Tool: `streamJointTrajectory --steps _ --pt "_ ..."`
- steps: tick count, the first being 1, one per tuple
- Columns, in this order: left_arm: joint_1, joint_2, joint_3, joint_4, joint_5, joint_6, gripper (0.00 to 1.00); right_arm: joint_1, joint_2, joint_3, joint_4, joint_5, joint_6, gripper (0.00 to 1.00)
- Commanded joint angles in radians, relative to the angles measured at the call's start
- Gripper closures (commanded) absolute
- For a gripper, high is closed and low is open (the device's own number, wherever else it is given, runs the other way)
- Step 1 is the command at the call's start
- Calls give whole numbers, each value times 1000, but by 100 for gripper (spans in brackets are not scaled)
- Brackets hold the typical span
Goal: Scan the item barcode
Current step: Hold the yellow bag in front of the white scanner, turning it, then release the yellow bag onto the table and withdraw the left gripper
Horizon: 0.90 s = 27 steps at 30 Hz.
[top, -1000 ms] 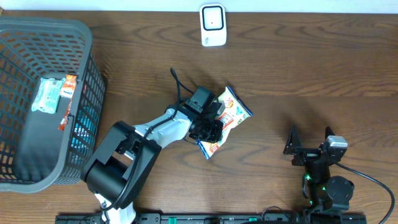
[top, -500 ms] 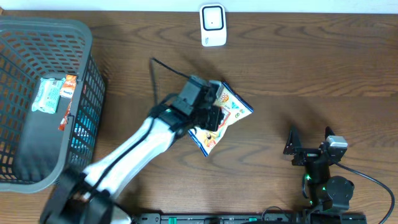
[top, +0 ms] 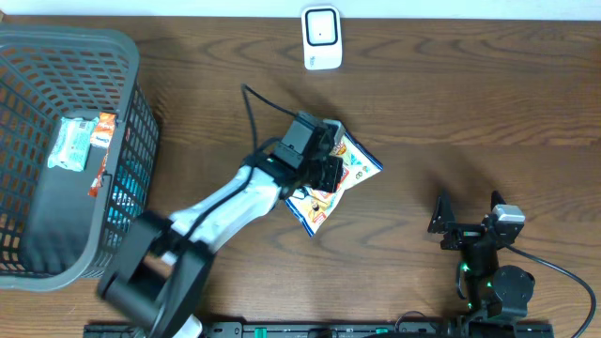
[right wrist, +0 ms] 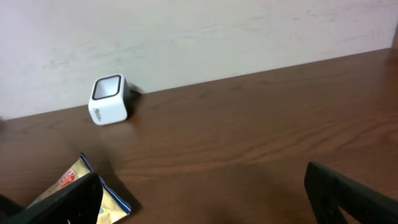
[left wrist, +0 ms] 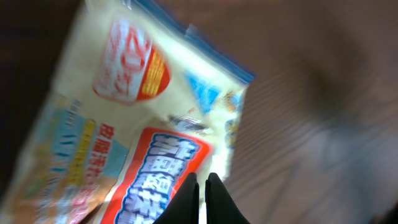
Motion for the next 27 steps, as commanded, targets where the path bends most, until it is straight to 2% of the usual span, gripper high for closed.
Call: streamJointTrajectory --steps 1,3,7,9,13,16,18,22,23,24,27 --pt "-2 126 0 13 56 -24 92 6 -5 -1 -4 4 -7 1" --pt "1 205 0 39 36 -23 92 6 -5 -1 -4 4 -7 1" --pt "22 294 1 86 -101 -28 92 6 -5 -1 -4 4 -7 1" --pt "39 290 2 106 -100 -46 93 6 -5 -1 -4 4 -7 1" --pt "70 173 17 79 -92 -52 92 6 -5 -1 -4 4 -7 1" --pt "86 35 21 56 -103 -18 68 6 -5 -1 -4 4 -7 1" --pt "93 -89 23 27 -179 -5 61 6 -5 -1 -4 4 -7 1" --pt "92 -323 23 -23 -285 40 14 6 -5 -1 -4 4 -7 1" --pt "92 -386 23 -33 -286 51 6 6 -5 -1 -4 4 -7 1" --pt "92 -433 23 -40 -286 63 1 6 -5 -1 -4 4 -7 1" --pt "92 -579 23 -71 -286 112 1 6 -5 -1 -4 4 -7 1"
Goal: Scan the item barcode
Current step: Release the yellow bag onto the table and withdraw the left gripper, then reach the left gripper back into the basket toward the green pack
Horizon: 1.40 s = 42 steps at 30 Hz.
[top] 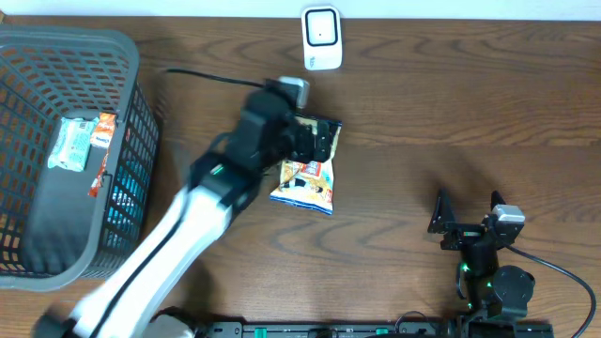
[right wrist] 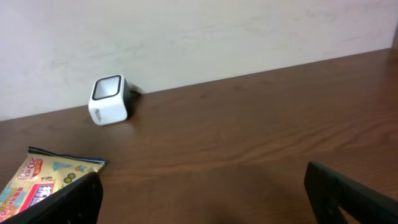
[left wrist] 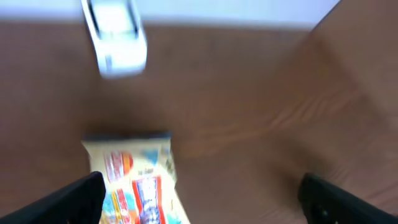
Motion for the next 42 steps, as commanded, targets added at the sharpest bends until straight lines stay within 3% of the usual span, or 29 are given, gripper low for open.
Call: streamJointTrajectory --steps 1,9,16,31,42 --pt "-1 -164 3 -43 -53 93 1 6 -5 -1 -4 4 -7 1" --pt "-1 -401 3 -96 -69 238 2 6 -5 -1 -4 4 -7 1" --pt "-1 -497 34 -185 -274 256 2 6 -5 -1 -4 4 -7 1" --pt "2 -422 322 -442 -565 312 2 6 -5 -1 -4 4 -7 1" --pt "174 -301 591 -636 -607 310 2 6 -5 -1 -4 4 -7 1"
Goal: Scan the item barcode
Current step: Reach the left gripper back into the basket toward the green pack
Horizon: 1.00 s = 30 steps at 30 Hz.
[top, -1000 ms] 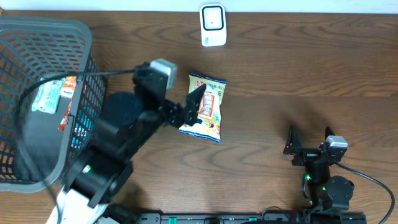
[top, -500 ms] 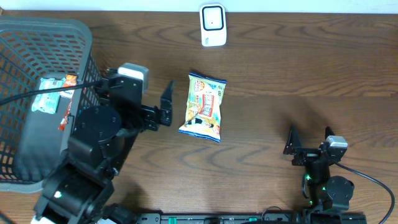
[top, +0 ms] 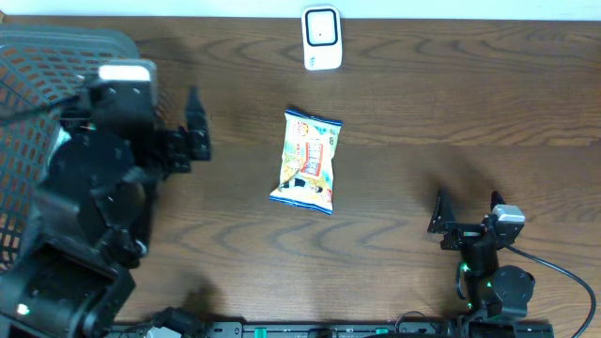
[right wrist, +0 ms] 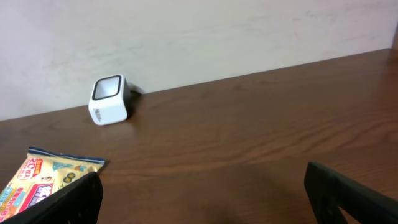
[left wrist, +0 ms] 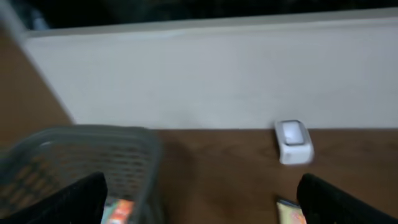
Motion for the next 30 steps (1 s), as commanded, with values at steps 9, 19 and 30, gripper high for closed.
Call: streamJointTrajectory --steps 9,19,30 --pt "222 79 117 -59 -28 -10 2 6 -5 -1 -4 4 -7 1" --pt "547 163 117 -115 -28 -305 2 6 -5 -1 -4 4 -7 1" --pt "828 357 105 -270 -19 -737 2 6 -5 -1 -4 4 -7 1"
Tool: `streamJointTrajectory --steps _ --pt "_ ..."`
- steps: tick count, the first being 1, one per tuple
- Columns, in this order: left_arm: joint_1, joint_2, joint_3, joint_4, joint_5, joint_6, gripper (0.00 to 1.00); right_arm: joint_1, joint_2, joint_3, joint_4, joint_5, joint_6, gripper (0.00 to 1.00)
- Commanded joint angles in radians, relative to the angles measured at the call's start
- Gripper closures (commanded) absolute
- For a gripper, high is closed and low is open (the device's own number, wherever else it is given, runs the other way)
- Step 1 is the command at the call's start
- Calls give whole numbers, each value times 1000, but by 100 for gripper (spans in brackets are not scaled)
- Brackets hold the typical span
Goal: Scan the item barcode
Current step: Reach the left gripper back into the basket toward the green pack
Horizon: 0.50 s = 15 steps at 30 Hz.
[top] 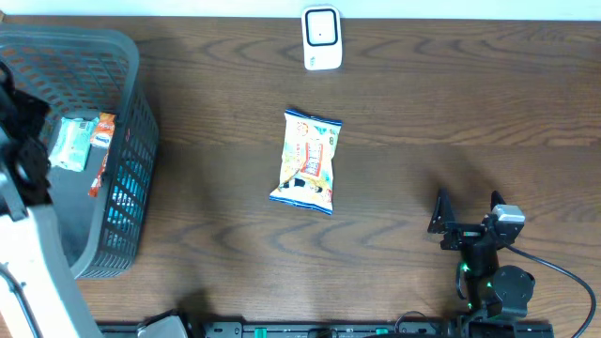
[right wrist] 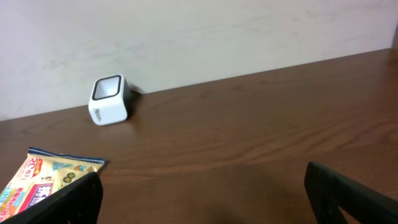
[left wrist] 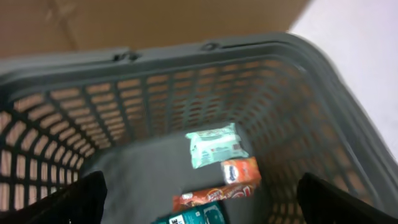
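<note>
The yellow snack bag lies flat in the middle of the table, nothing holding it; its corner shows in the right wrist view. The white barcode scanner stands at the back edge, also in view from the right wrist. My left gripper hangs open above the inside of the grey basket, far left of the bag. My right gripper rests open and empty at the front right.
In the basket lie a mint-green packet, an orange packet, a long red-orange packet and a teal packet. A pale wall runs behind the table's back edge.
My left gripper was open over the table just right of the basket, facing the back wall. Now it is over the basket, looking down into it. Bag and right arm are unchanged.
My left gripper was shut on the snack bag, which lay skewed on the table. Then it stood open with the bag lying straight below the scanner. After that it was beside the basket, and now it hangs over the basket's inside.
</note>
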Motion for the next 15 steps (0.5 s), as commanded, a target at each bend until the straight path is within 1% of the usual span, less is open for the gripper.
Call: streamJointTrajectory --steps 1,3,7,15 --pt "20 66 3 -14 -5 -109 2 6 -5 -1 -4 4 -7 1" --pt "20 113 3 -23 1 -89 2 6 -5 -1 -4 4 -7 1" --pt "20 222 3 -21 47 6 3 6 -5 -1 -4 4 -7 1" --pt "34 394 -36 2 53 6 3 6 -5 -1 -4 4 -7 1"
